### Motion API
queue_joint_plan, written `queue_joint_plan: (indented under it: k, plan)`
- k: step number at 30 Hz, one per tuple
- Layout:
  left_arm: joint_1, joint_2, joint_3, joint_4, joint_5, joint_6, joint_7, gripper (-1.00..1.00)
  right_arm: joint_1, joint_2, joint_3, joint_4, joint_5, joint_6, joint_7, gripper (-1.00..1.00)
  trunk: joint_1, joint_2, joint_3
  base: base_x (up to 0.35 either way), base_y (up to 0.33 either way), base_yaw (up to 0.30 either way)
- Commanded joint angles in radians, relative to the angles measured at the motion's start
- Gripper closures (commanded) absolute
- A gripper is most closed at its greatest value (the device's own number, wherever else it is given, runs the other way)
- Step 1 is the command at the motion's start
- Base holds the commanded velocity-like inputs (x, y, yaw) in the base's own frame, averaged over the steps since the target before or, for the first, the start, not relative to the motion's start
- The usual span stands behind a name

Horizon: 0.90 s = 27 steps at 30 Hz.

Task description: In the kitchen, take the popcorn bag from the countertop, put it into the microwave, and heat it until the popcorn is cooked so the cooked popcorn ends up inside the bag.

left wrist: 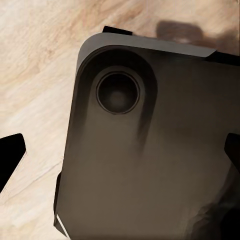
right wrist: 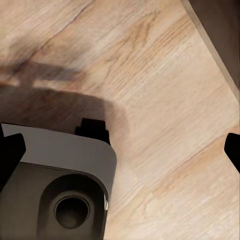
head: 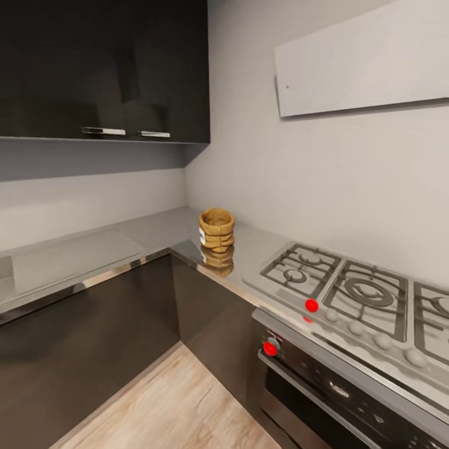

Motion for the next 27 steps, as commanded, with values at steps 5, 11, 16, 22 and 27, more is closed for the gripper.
queue_joint_plan:
  k: [5, 11, 16, 22, 27]
  plan:
    - [0.0, 0.0, 0.003, 0.0, 0.004, -0.002, 0.001, -1.0, -0.001, 0.0, -0.005, 0.002, 0.012, 0.001, -0.004, -1.0, 0.0, 0.0, -0.001, 0.279, 0.119, 0.0]
    - [0.0, 0.0, 0.003, 0.0, 0.004, -0.002, 0.001, -1.0, -0.001, 0.0, -0.005, 0.002, 0.012, 0.001, -0.004, -1.0, 0.0, 0.0, -0.001, 0.279, 0.119, 0.0]
    - [0.0, 0.0, 0.003, 0.0, 0.004, -0.002, 0.001, -1.0, -0.001, 0.001, -0.006, 0.002, 0.012, 0.001, -0.004, -1.0, 0.0, 0.0, -0.001, 0.279, 0.119, 0.0]
    - [0.0, -0.003, 0.003, 0.0, 0.003, -0.004, 0.002, -1.0, -0.001, -0.001, -0.006, 0.002, 0.011, 0.001, -0.004, -1.0, 0.0, 0.0, -0.001, 0.118, 0.05, 0.0]
    - [0.0, -0.003, 0.004, -0.001, 0.003, -0.005, 0.002, -1.0, -0.001, -0.001, -0.006, 0.002, 0.011, -0.001, -0.004, -1.0, 0.0, 0.0, -0.001, 0.003, 0.001, 0.0]
